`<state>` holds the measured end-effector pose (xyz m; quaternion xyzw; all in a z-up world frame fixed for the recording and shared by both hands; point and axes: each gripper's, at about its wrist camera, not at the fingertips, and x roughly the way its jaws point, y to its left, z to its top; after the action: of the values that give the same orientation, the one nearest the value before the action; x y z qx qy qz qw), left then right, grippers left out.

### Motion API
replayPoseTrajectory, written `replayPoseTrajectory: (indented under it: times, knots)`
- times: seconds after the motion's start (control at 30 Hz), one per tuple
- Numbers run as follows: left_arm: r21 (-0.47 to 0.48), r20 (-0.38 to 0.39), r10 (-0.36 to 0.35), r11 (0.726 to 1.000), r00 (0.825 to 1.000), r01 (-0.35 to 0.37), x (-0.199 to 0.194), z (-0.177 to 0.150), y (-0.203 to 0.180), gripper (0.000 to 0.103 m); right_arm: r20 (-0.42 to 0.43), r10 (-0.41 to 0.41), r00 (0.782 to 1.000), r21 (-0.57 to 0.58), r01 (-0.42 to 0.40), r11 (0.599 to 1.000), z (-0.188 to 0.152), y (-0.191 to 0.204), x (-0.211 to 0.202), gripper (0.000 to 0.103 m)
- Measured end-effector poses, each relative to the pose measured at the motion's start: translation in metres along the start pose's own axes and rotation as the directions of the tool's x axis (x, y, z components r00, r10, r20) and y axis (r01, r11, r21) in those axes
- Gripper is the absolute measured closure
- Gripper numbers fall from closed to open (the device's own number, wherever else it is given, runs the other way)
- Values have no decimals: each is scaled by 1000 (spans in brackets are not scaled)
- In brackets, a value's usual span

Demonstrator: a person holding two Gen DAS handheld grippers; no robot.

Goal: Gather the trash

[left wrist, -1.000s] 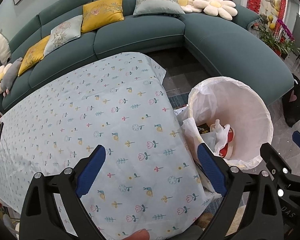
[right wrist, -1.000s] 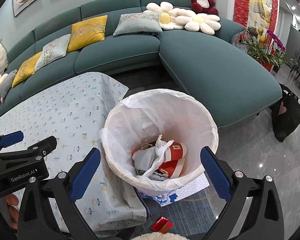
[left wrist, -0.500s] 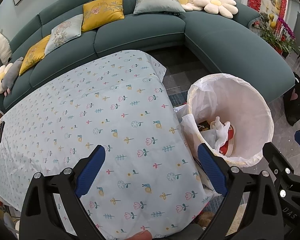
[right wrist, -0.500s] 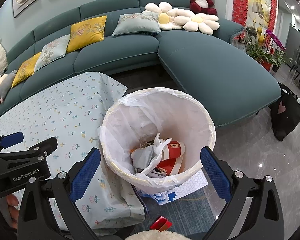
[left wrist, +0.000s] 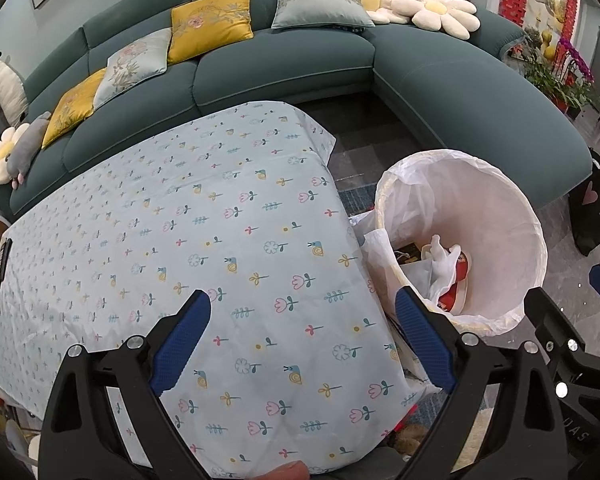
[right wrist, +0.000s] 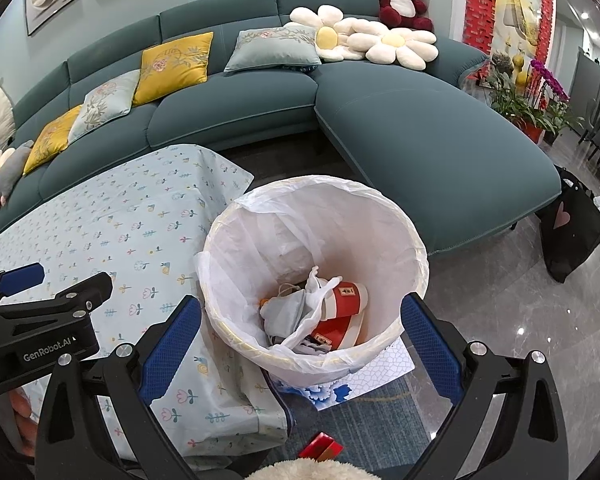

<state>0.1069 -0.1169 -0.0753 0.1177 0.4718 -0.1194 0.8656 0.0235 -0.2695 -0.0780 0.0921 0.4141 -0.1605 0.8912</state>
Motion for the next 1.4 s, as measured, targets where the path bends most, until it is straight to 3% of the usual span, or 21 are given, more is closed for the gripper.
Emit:
replayPoseTrajectory:
  times: [1.4]
  knots:
    - [-3, 16, 34, 999, 999, -34, -1, 0, -4, 14, -1, 3, 1000, -9, -3, 1000, 0, 3, 0, 7]
